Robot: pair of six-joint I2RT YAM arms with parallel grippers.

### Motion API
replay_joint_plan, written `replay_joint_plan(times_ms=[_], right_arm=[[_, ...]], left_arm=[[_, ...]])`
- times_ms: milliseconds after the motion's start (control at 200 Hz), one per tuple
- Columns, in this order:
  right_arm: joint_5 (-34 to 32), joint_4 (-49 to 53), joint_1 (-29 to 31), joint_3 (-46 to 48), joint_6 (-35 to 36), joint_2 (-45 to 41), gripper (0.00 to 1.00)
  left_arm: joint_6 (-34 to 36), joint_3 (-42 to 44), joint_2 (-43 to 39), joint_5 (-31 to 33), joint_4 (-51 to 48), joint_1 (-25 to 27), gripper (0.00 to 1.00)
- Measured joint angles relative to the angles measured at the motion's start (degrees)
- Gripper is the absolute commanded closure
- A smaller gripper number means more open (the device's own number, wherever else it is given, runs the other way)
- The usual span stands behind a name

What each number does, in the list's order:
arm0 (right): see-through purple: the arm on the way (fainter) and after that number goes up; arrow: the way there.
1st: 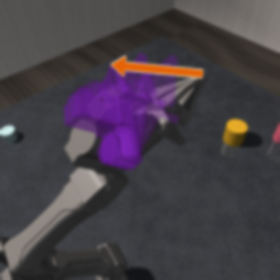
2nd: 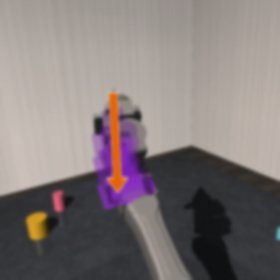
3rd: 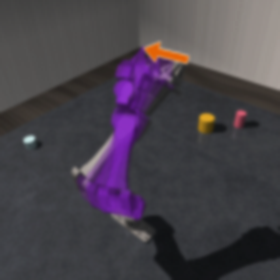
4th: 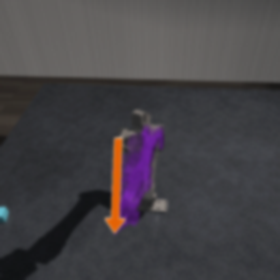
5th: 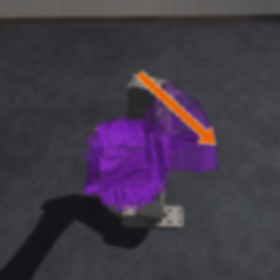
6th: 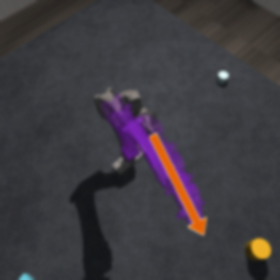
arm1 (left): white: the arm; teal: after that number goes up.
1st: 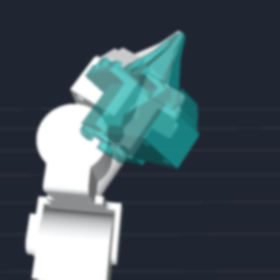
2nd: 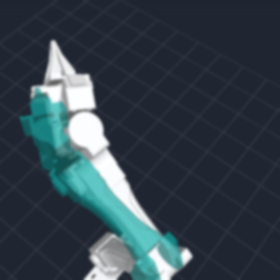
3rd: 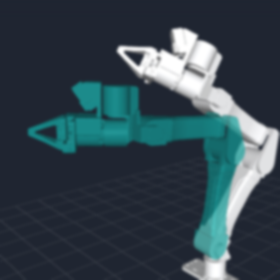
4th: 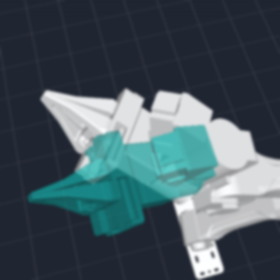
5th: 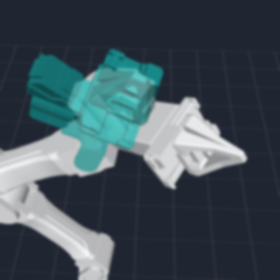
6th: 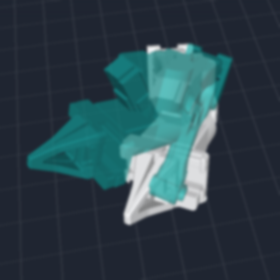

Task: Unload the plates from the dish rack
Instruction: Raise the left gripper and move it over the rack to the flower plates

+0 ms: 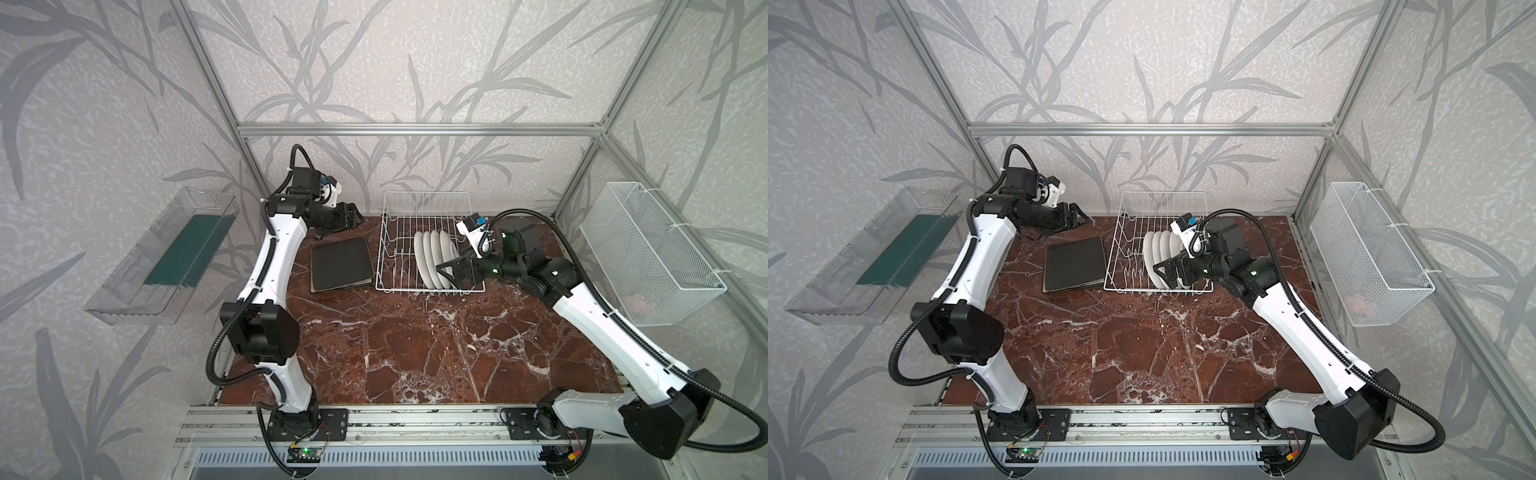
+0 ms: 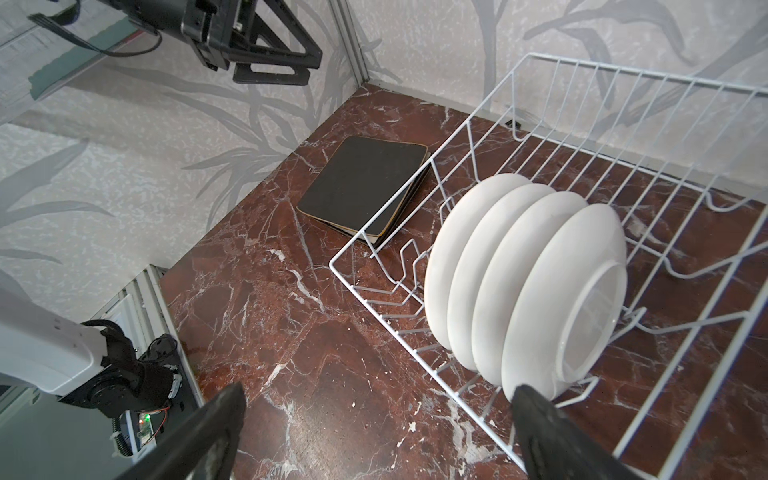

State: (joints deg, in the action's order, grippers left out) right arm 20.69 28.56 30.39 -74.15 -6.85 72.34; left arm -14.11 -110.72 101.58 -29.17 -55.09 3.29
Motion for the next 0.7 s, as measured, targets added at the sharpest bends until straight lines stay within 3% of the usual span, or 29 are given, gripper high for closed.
replay_joint_plan(times_ms=[590,700], right_arm=[[-8.9,2.7,-0.4,2.6,5.0,-4.0,0.01],[-9.8,2.8,-0.5,3.0,5.0,-4.5,0.01]], left_arm=[[-5.6,12.5,-6.9,2.3,3.4,12.8,0.32],[-6.3,13.7,-6.9,2.9,4.0,14.6,0.39]])
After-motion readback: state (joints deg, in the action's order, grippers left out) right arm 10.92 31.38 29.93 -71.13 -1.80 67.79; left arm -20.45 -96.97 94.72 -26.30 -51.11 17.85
